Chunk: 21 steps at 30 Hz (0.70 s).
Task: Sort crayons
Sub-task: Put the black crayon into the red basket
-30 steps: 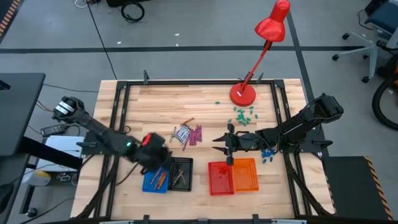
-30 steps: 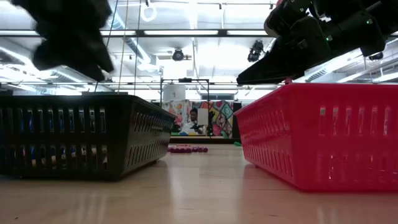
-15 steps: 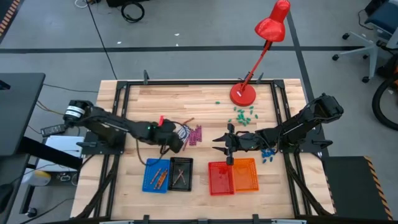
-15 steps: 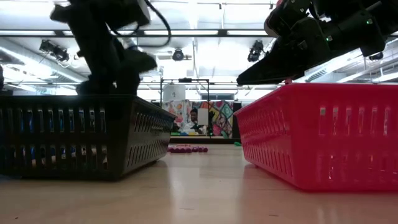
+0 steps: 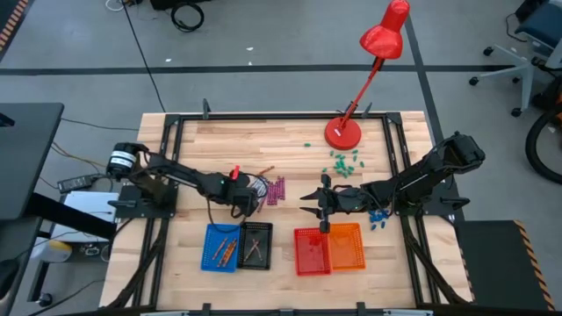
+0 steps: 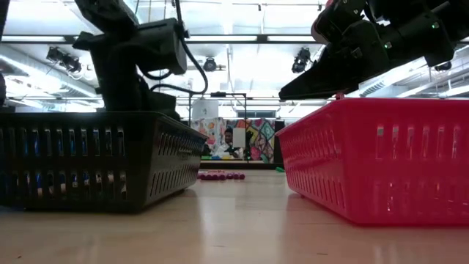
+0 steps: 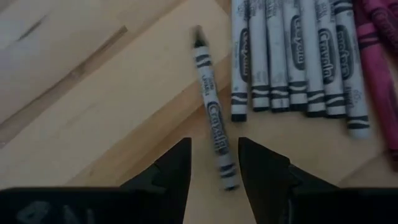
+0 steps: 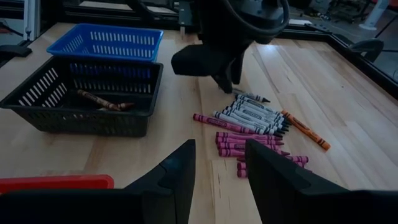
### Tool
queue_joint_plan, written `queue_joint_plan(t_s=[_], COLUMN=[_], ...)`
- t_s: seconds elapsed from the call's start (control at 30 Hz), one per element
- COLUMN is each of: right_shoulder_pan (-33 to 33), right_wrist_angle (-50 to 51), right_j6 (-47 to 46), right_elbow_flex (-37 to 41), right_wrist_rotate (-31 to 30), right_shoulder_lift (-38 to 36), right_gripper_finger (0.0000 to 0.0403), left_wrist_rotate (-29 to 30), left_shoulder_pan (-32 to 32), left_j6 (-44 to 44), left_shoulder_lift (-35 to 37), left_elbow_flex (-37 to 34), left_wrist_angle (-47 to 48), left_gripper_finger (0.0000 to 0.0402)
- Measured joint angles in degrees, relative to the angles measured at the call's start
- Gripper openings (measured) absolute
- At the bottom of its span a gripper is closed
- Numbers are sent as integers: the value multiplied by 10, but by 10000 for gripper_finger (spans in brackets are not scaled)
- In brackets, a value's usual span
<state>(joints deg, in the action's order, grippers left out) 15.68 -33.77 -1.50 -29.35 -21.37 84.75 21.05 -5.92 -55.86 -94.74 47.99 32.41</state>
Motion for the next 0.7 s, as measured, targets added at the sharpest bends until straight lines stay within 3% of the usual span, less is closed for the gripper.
queue_joint_plan(t_s=[0.2, 0.53, 0.7], right_shoulder_pan=[1, 8, 10], right_wrist_angle=[-2, -3, -1], right_j6=[0, 1, 2], right_elbow_flex=[0, 0, 0], right_wrist_rotate=[2, 3, 5], right_shoulder_lift=[0, 0, 0], right_gripper_finger=[144, 144, 144], left_wrist_rotate=[-51, -72, -75], left_shoulder_pan=[18, 32, 27], left_j6=[6, 42, 46], left_shoulder_lift=[-3, -2, 22], left_elbow_flex=[-4, -5, -9], left_wrist_angle=[-6, 3, 14], left_gripper_finger=[129, 18, 17])
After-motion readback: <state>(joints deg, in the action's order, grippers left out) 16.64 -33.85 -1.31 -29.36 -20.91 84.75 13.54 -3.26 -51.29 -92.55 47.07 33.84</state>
